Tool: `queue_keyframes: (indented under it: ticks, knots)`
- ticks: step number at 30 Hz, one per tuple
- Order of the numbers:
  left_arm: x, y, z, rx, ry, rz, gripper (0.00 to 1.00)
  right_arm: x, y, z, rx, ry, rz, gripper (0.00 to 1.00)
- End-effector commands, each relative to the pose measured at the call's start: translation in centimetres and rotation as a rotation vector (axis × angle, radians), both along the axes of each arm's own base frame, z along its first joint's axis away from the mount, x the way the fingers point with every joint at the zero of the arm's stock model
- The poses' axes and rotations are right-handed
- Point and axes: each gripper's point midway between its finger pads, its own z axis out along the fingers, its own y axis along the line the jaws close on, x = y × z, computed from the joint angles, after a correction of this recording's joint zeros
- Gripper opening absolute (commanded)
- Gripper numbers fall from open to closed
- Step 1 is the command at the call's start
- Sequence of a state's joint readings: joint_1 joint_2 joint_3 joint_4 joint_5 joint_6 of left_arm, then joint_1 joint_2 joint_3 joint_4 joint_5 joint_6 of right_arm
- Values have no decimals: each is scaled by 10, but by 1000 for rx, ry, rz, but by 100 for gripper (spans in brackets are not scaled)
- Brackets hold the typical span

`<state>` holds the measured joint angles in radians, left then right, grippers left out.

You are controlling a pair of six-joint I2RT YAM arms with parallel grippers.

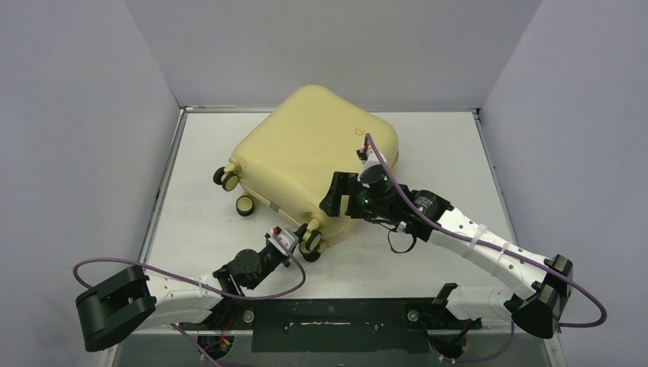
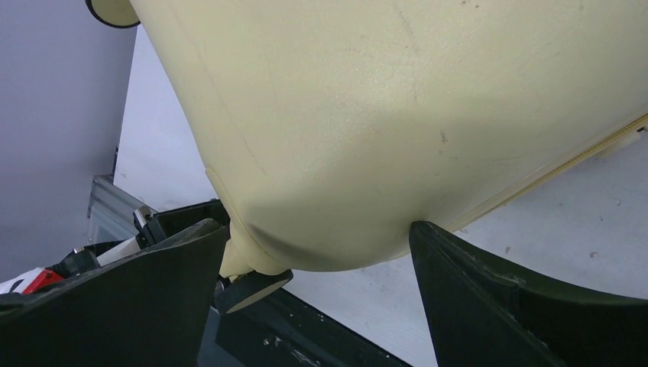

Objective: Pack the luggage
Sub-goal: Zip the luggage at the center of the board.

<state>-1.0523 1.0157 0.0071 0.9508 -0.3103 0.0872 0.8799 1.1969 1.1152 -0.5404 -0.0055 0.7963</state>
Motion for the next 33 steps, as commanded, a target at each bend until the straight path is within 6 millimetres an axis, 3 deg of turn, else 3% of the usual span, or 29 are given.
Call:
queue_keyframes:
  ticks: [1,7,10,19,22,26,33]
  knots:
    - [-10,2,9,-59,-42,-37,0,-39,37,-2,74,123,124,92]
    - [-9,2,9,-60,-48,-34,0,-75,55,4,89,136,159,92]
    - [-10,4,9,-65,-51,-34,0,-83,63,-4,87,149,142,92]
    - [-13,8,11,-80,-59,-26,0,-47,56,-16,183,121,-146,90]
    - [-13,7,13,-77,-66,-28,0,-38,54,-11,224,104,-206,89]
    - [-15,5,12,-66,-66,-36,0,-28,55,-6,244,80,-236,77]
    - [-23,-7,4,-28,-56,-103,0,-25,65,-23,225,118,-220,50]
